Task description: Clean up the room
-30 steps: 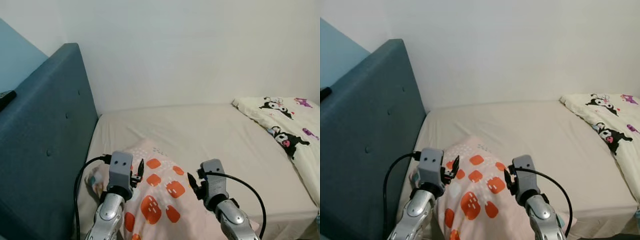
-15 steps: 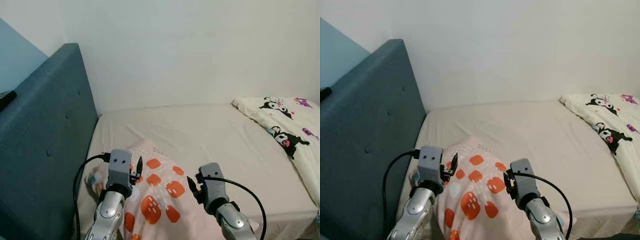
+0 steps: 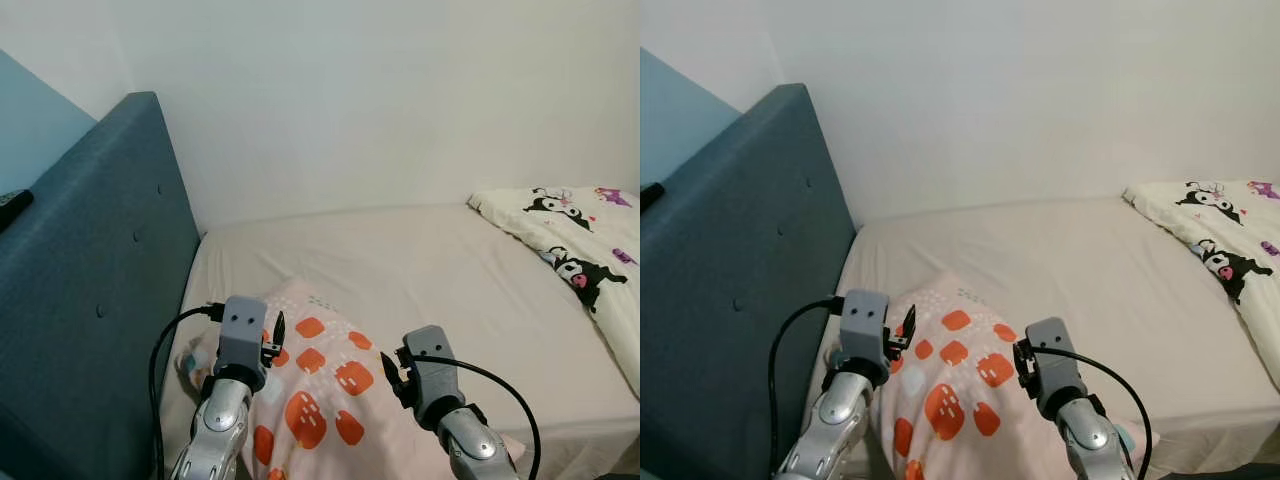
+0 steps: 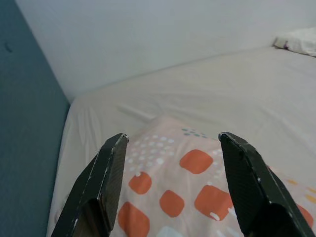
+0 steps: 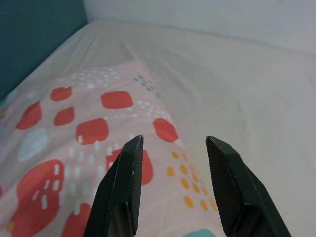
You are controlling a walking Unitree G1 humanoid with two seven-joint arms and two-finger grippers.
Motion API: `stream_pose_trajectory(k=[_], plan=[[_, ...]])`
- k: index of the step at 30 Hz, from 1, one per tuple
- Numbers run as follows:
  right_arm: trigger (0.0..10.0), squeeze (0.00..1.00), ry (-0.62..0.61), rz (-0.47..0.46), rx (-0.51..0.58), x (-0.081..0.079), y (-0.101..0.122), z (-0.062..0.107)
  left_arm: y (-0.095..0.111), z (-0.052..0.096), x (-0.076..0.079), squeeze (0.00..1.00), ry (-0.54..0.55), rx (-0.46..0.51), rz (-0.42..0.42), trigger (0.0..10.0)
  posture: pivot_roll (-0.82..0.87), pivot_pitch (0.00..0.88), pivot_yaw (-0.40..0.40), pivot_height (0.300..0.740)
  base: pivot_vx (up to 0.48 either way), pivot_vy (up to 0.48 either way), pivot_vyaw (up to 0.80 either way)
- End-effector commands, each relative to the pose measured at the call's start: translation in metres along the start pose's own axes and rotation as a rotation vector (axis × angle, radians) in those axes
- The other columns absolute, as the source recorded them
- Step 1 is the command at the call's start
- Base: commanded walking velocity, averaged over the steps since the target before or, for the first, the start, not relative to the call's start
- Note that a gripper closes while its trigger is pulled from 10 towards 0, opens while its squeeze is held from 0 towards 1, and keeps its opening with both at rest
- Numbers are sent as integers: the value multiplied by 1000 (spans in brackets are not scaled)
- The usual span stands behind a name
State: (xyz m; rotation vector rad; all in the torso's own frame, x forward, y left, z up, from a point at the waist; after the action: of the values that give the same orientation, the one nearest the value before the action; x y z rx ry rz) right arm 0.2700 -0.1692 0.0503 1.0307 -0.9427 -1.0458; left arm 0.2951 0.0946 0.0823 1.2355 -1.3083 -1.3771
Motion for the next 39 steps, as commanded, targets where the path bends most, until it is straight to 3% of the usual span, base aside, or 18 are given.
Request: stream_pose_trajectory(k=[1, 6, 15, 20, 23, 25, 30, 39], plan=[[10000, 0, -16, 2, 13, 4, 2, 2, -3, -2, 6, 0, -26, -23, -9, 10000, -146, 0, 30, 740, 0, 0, 0], [10000, 0, -11, -3, 4, 3, 0, 4, -6, -1, 2, 0, -20, -38, -10, 10000, -150, 0, 32, 740, 0, 0, 0], [10000, 0, 34, -12, -12, -13, -5, 10, -11, 4, -3, 0, 4, -67, 5, 10000, -136, 0, 23, 740, 0, 0, 0], [10000, 0, 94, 34, -20, -19, -5, 10, -16, 12, -3, 0, 46, -89, 37, 10000, -134, 0, -8, 740, 0, 0, 0], [10000, 0, 77, 16, -18, -13, -3, 8, -15, 13, 1, 0, 50, -88, 57, 10000, -142, 0, -2, 740, 0, 0, 0], [10000, 0, 60, 57, -23, -9, -5, 9, -18, 15, 3, 0, 50, -98, 55, 10000, -147, 0, -13, 740, 0, 0, 0], [10000, 0, 115, 45, -30, -16, -5, 9, -19, 15, 0, 0, 55, -97, 20, 10000, -129, 0, -76, 740, 0, 0, 0], [10000, 0, 135, 62, -26, -15, -1, 7, -18, 16, -3, 0, 71, -86, 2, 10000, -131, 0, -89, 740, 0, 0, 0]])
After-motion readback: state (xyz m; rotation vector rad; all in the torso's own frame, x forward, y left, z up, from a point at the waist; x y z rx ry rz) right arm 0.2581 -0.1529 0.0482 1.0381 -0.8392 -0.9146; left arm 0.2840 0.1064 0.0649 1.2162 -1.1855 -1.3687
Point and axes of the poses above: a point about 5 cm out from each wrist's last joint towards the gripper, its own z axis pointing back from the gripper into the wrist, its own y axis along the axis of the wrist's last joint, x = y × z, the point moved 1 cm from there along -z, pointing out of the wrist towards the gripper, and after that the axes turned 4 degrees about -z, right-handed, at the moved point
